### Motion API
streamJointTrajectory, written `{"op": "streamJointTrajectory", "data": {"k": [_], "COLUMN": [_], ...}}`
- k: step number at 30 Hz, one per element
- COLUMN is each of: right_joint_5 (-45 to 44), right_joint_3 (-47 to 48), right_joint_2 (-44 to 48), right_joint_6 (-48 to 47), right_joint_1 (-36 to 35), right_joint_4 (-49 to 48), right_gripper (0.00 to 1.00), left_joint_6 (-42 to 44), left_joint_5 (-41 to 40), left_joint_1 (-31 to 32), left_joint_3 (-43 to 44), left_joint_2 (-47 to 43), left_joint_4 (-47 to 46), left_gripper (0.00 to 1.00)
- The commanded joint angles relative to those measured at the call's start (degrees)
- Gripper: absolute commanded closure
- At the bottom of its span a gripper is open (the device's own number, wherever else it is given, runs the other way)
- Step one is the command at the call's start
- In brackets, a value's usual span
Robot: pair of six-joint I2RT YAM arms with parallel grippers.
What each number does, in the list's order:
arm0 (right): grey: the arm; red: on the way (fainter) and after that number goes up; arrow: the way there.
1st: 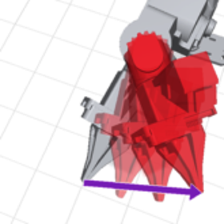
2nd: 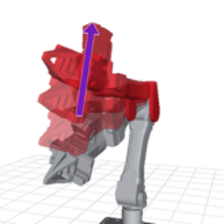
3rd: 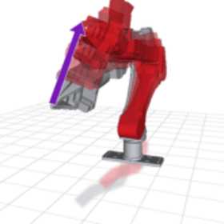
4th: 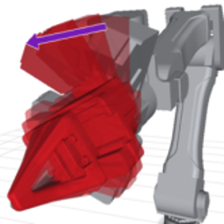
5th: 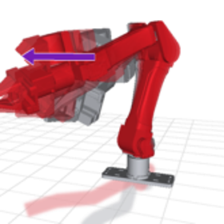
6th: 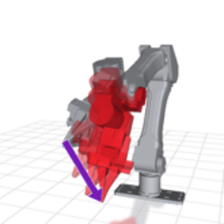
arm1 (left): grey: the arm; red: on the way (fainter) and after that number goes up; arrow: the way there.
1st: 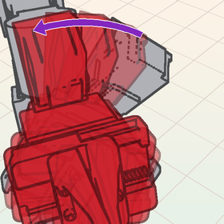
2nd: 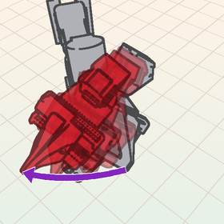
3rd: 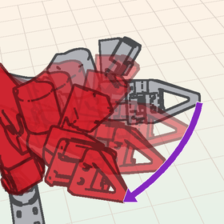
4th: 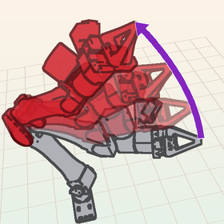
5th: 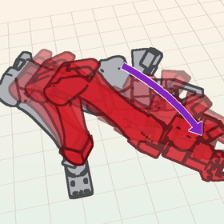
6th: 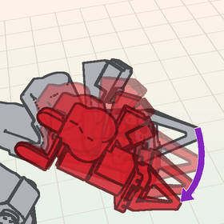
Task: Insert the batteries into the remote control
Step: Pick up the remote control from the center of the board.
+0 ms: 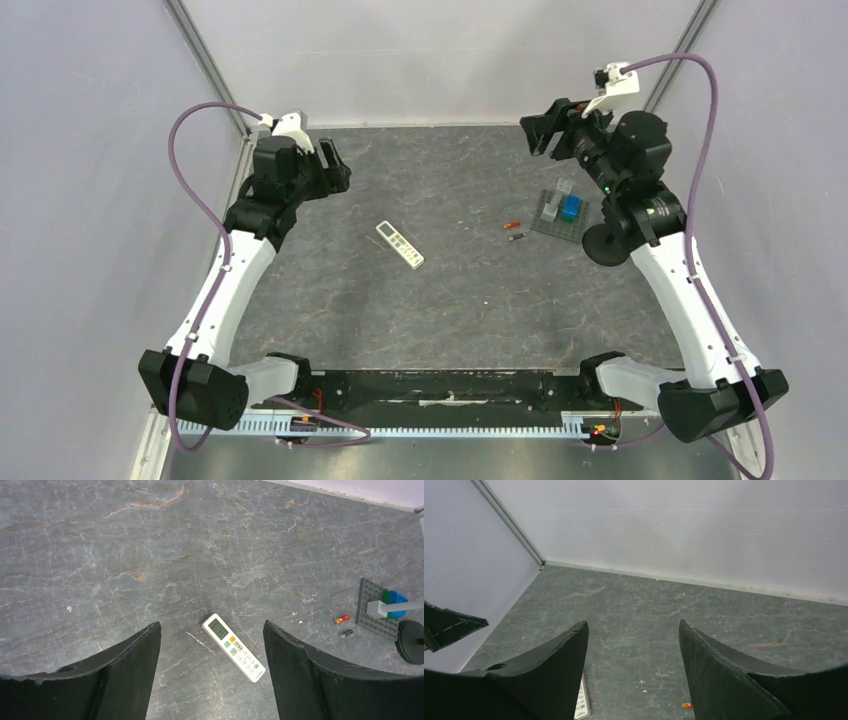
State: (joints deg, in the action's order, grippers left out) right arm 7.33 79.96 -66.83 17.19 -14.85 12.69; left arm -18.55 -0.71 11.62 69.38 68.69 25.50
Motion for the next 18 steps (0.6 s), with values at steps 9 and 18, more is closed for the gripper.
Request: {"op": "streamJointTrajectory", "data": {"k": [9,18], "right_joint_5": [-5.53,-12.59], "right_joint_3": [-10.54,-15.24], "right_joint_2": [-8.0,-24.57], "right_joint_6": [-1.15,-10.41], "right_joint_1": [-18.23,-32.93], "right_joint_4": [-9.09,-7.81], "right_gripper": [0.31,0.02], "left_joint_6": [-11.08,-6.49], "left_joint_5": [-10.29,-5.79], "left_joint_1": [-1.16,-1.16], "left_joint_3": [-3.06,-5.18], "left_joint_2": [-5.65,-10.39], "left_joint_4": [1.43,3.62], "left_gripper": [0.12,0.11]}}
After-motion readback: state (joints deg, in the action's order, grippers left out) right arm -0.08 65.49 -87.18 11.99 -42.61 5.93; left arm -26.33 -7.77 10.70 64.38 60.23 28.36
